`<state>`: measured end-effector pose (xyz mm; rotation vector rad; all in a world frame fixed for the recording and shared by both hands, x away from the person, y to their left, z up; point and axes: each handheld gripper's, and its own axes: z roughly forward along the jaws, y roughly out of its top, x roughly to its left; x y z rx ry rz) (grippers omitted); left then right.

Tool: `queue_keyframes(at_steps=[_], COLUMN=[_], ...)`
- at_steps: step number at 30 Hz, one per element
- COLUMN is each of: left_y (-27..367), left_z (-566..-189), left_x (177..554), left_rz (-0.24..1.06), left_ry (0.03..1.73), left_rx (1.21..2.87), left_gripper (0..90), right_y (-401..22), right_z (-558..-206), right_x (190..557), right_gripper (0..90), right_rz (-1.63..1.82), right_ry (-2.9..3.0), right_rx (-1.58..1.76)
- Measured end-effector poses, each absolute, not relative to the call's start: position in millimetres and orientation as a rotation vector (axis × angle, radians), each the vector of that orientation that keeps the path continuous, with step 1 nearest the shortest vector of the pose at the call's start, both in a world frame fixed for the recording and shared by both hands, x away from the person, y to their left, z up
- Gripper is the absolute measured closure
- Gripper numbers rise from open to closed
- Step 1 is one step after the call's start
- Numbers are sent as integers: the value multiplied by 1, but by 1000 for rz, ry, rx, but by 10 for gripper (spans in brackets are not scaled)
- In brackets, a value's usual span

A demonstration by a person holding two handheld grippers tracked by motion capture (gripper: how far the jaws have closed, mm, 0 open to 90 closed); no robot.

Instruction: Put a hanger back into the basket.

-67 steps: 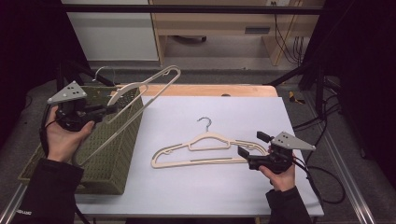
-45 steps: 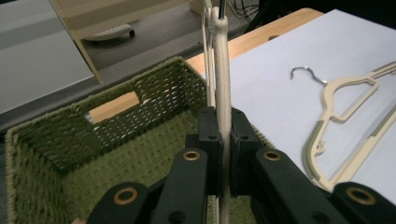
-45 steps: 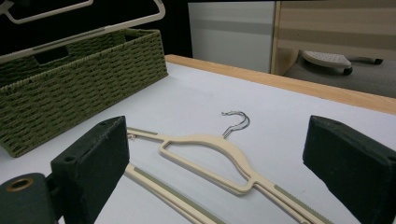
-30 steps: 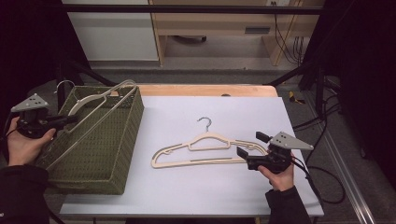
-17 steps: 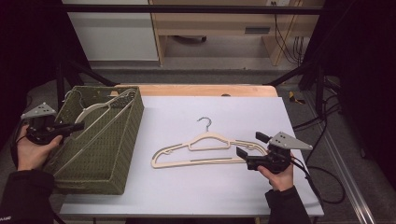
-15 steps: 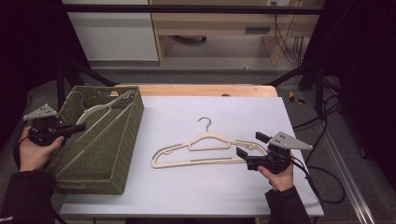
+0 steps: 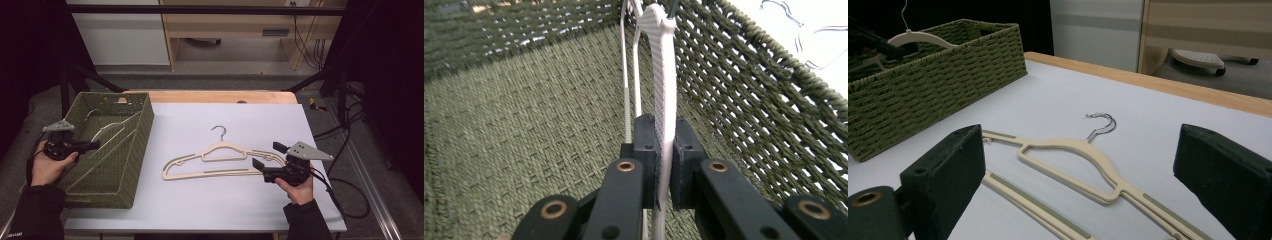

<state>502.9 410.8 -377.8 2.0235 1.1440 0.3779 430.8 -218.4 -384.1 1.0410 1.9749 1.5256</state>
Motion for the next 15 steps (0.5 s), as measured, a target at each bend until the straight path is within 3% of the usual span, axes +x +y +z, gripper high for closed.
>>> queue_keyframes(at_steps=[15], left_y=[421], left_z=[-385], left_x=[513], left_rz=[488], left_ry=[1292], left_rx=[2047], left_gripper=[841], right_y=[-216], right_z=[-385], right_x=[432], right_gripper=[71], right_rz=[1525], right_ry=[1984], right_rx=[1045])
